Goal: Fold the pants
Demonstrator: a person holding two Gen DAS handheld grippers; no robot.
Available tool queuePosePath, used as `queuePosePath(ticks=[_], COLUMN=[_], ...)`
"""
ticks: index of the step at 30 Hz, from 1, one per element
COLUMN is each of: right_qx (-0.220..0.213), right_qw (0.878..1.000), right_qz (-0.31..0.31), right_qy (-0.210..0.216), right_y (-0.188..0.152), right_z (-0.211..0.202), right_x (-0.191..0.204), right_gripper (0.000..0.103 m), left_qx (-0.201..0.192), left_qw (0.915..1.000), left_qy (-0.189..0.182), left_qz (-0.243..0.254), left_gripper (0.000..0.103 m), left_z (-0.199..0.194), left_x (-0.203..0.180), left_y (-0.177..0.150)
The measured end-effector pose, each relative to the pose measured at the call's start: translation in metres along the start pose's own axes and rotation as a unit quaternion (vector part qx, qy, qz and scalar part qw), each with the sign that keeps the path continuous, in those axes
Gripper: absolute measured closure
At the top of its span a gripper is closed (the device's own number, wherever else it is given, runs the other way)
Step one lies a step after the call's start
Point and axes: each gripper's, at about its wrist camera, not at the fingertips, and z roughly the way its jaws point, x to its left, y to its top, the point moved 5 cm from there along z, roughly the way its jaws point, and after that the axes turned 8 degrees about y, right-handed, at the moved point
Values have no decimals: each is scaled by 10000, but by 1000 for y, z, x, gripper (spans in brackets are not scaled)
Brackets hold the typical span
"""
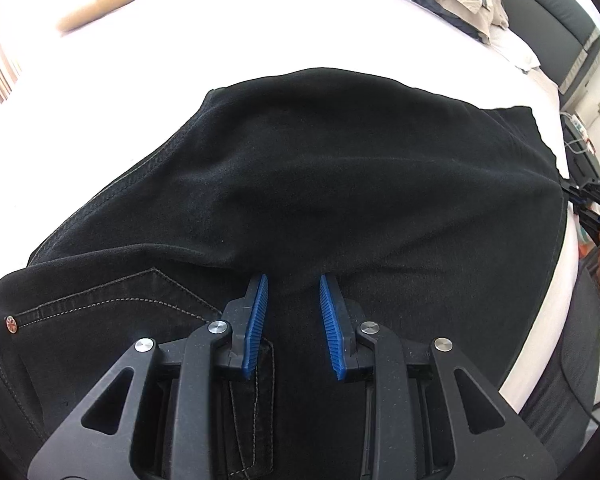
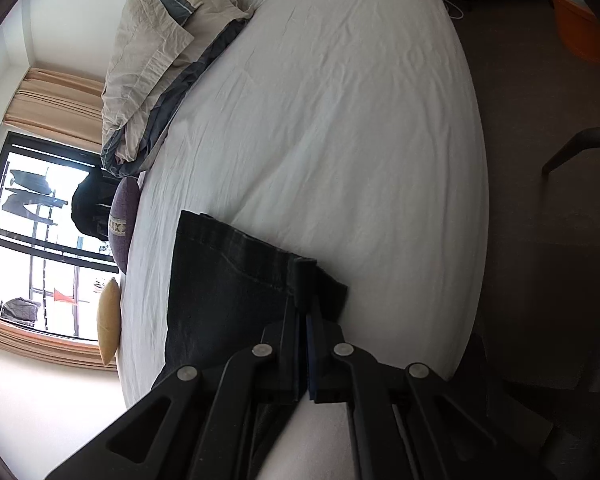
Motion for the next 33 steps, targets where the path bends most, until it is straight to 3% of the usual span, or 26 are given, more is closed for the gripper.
queuePosePath(ticks=[4,5,7,8,12,15,17,20,22,23,24,26,27,28,30,31,33], right_qx=[234,179,-162,-267,79,991,1572,1924,1713,1545,1329,924,788,807,1221,1549,2430], right_qw=[9997,9997,9954,9941,9862,9687,9560,9540,9621,9675,9715,9660,9601,9583,9512,9404,9013], right_qz=[-85,-153,-560,-713,-1647,-2161,-2344,-2296,-2106,-1978,-1896,-2089,-2287,-2451,-2798,-3026,-3462], right_qy=[80,-59,-758,-772,-178,706,803,78,-251,-297,-511,-1212,-1404,-1232,-442,-11,942], right_y=[4,6,12,14,-16,-72,-103,-115,-98,-86,-73,-54,-51,-54,-83,-108,-172], right_z=[-6,-13,-35,-43,-38,-1,29,62,59,51,41,23,18,17,29,40,68], right_x=[-1,2,11,21,92,143,152,117,85,74,65,67,79,98,147,176,231], right_gripper=[102,97,79,73,73,73,69,64,99,103,103,103,93,91,86,83,72], left_qx=[-52,-66,-129,-183,-269,-263,-251,-259,-306,-372,-463,-650,-741,-806,-884,-913,-914], left_qw=[9999,9999,9999,9998,9995,9996,9996,9993,9986,9982,9974,9952,9939,9929,9919,9916,9911], left_qy=[10,-8,-24,-35,-138,-109,-110,-230,-337,-322,-313,-354,-387,-421,-499,-518,-533], left_qz=[133,118,91,83,49,-56,-76,-117,-261,-352,-447,-645,-721,-772,-767,-752,-809], left_gripper=[77,77,77,77,77,77,77,77,77,77,77,77,77,77,77,77,77], left_z=[-2,-4,-9,-13,-18,-12,-12,-14,-18,-22,-27,-38,-42,-46,-50,-49,-45], left_x=[-8,-8,-10,-11,-19,-25,-26,-18,-15,-11,-6,5,10,14,20,21,24], left_y=[-9,-10,-14,-15,-25,-29,-30,-35,-38,-38,-39,-38,-37,-36,-31,-29,-23])
